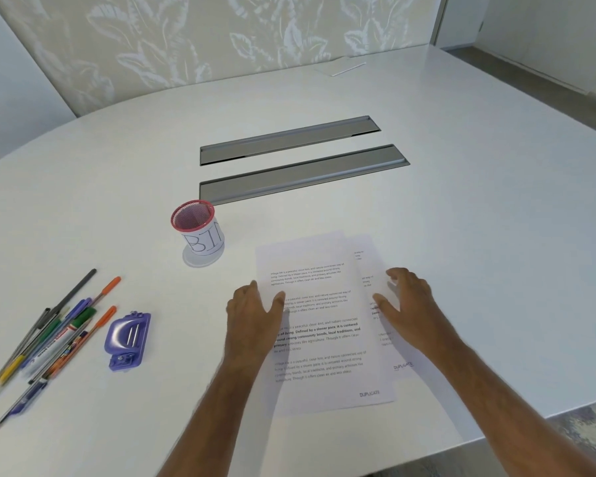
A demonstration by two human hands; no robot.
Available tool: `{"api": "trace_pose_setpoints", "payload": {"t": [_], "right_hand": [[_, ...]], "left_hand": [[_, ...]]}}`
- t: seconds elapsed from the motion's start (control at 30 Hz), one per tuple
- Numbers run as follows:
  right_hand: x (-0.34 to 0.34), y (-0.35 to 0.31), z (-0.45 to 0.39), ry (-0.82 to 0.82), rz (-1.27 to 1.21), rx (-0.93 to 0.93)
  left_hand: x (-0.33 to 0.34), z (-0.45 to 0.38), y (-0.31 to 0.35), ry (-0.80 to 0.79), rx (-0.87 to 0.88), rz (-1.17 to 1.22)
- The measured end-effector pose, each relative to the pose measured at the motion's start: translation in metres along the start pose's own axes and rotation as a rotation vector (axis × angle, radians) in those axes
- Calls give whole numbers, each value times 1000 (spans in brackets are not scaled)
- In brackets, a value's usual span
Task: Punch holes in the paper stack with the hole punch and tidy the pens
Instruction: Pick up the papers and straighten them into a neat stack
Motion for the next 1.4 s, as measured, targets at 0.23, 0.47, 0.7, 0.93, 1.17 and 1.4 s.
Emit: {"api": "trace_pose_setpoints", "payload": {"t": [0.23, 0.47, 0.7, 0.93, 1.17, 1.4], "right_hand": [[0, 2, -3, 25, -18, -14], [20, -16, -10, -23, -96, -67], [24, -15, -19, -46, -131, -10], [28, -19, -22, -53, -110, -9], [36, -25, -25, -59, -119, -37], [40, -30, -27, -69, -123, -65]], "left_hand": [[-1, 4, -6, 18, -34, 47], [4, 9, 4, -12, -5, 116], [1, 4, 3, -36, -28, 193], [3, 0, 12, -71, -52, 372], [8, -6, 15, -187, -60, 747], [3, -9, 19, -277, -42, 902]]}}
Point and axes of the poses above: each hand's wrist, its own z-axis away from the middle knuckle, its own x-axis out of the palm, y = z × x, the point moved 2 cm from there along -z, towards the middle knuckle, and after that the axes turned 10 degrees about -y, right-handed, at the moved point
